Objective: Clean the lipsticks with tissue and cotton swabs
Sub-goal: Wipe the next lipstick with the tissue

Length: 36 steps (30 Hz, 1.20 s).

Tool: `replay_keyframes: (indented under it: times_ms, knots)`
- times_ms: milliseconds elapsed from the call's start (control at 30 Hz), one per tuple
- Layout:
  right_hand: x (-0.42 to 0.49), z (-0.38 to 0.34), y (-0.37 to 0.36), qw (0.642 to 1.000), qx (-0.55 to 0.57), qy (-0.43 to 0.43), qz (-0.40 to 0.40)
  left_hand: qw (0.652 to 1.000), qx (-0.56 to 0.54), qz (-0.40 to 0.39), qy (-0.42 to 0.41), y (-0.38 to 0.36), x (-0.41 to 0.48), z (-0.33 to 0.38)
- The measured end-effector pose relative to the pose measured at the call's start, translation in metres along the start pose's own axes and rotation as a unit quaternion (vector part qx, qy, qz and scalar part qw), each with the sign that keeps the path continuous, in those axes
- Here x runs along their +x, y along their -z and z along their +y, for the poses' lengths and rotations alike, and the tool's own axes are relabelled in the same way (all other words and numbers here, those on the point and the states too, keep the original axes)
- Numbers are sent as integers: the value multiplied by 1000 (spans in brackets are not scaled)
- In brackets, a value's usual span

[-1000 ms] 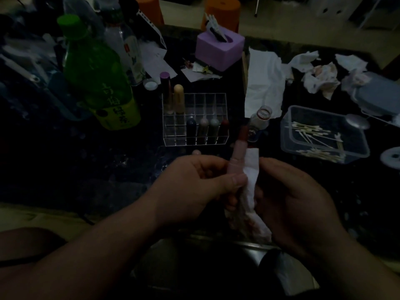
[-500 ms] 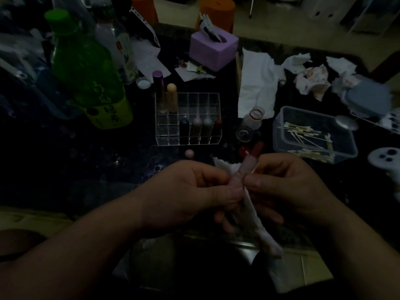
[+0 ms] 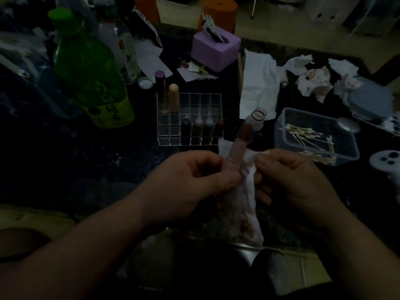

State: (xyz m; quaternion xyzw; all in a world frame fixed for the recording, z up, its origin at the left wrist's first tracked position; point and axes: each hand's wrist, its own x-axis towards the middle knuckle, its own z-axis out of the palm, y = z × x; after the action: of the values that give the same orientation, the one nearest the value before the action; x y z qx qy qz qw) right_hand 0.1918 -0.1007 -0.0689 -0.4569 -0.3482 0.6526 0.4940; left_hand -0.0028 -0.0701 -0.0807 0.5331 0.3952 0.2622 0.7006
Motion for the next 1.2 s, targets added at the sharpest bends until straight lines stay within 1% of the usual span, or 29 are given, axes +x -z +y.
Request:
replay_keyframes:
  times_ms: [33,100,167,200,233,333,400,467,567,667,700,767,800,867,933,1033,1133,1167,1200]
  knots:
    - [0,0,-3,999,44,-14,-4,1000,21,3,-16,0,1,-1]
    - [-2,3,-7,992,112,-54,-18,998,43,-15,-37,-2,1,-1]
    - [-4,7,-8,983,154,-90,-43,998,51,-19,-32,-3,-1,0]
    - [-6,8,-8,982,153,-94,-54,999,45,-16,-20,-3,-2,2]
    - [-7,9,-6,987,128,-87,-55,999,39,-12,-10,-2,-2,3]
    - [-8,8,-1,998,-20,-34,-58,999,53,-8,-1,0,-2,5]
    - [-7,6,2,994,-88,-11,-66,996,83,-25,1,0,-3,6]
    - [-4,3,6,988,-128,0,-83,995,95,-44,8,0,-3,5]
    - [-1,2,11,983,-155,2,-98,993,101,-53,22,1,-3,7]
    - [-1,3,14,983,-162,18,-84,989,119,-76,41,5,-4,11]
    - [-3,4,14,984,-158,29,-78,990,84,-97,61,4,-6,12]
    - [-4,4,13,987,-139,40,-67,985,-40,-124,116,4,-9,15]
    - [-5,4,12,988,-135,46,-63,980,-68,-135,127,4,-9,16]
    - [-7,3,10,984,-156,60,-57,982,-47,-143,114,4,-9,15]
    - [-8,1,8,983,-165,71,-43,989,-28,-119,88,3,-8,15]
    - [-9,-3,4,984,-152,84,-30,998,51,-25,4,-6,-10,14]
    - [-10,-6,-1,984,-149,96,-26,982,135,98,-91,-18,-13,4]
    - [-10,-6,-1,983,-153,101,-29,974,159,120,-109,-20,-13,3]
    - [-11,-7,-1,982,-159,100,-32,971,171,124,-116,-20,-13,2]
